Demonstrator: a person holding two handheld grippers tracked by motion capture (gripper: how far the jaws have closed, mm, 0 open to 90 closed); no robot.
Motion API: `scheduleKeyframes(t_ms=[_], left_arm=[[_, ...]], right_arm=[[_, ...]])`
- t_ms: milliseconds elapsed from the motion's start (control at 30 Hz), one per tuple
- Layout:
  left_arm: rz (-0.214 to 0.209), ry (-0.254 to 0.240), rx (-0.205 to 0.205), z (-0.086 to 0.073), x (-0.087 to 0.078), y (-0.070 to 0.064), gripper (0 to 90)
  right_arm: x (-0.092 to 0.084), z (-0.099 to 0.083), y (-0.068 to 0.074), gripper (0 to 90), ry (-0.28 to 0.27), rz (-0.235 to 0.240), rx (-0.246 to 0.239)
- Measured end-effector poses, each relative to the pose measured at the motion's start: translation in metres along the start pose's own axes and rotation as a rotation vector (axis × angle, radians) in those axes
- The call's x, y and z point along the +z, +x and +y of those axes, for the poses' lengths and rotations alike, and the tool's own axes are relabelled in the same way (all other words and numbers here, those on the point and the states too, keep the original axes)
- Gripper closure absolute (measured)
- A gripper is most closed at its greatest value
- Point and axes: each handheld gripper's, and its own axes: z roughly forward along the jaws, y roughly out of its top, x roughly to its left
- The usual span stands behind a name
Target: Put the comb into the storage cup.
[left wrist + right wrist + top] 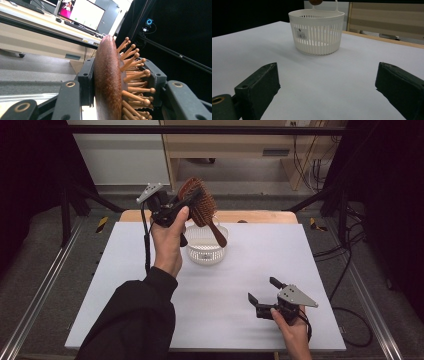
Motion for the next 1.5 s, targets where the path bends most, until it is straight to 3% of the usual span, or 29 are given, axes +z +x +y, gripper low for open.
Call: scheduleKeyframes(t_ms=[633,1167,1500], left_arm=[[0.044,-0.012,0.001,-0.003,0.018,0.017,51.1],[0.084,-0.025,0.024,-0.002,0.021,0.029,51.1],[0.101,-0.029,0.017,-0.002,0.022,0.034,51.1]], right_arm=[[-0.001,-0.001,-0.002,4.7,-0.014,0.001,0.028],[-0.001,-0.001,-0.002,4.2,-0.016,-0.002,0.026],[-0.001,-0.002,-0.002,4.3,-0.012,-0.009,0.028]])
